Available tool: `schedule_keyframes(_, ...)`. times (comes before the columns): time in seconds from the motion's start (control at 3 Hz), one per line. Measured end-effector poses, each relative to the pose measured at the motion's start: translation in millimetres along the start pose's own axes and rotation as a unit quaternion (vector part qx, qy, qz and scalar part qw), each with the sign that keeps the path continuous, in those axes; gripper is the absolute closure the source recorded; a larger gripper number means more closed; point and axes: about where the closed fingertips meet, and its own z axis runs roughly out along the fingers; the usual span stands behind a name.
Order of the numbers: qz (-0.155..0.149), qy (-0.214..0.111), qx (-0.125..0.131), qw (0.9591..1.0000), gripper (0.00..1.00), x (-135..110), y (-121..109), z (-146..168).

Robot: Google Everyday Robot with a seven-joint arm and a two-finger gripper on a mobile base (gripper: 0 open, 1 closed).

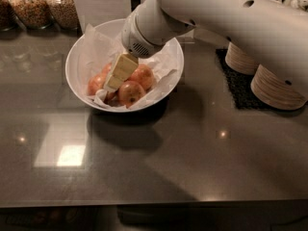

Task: Pick apple from white bowl

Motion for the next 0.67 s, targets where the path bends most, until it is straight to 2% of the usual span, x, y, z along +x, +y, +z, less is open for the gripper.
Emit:
schedule_keyframes(0.33,0.000,0.000,0.000,1.0000,0.00,0.0,0.0,0.1)
schedule_keyframes(0.67,-0.001,-0.029,-0.004,0.9996,0.00,-2.1,-0.2,10.0)
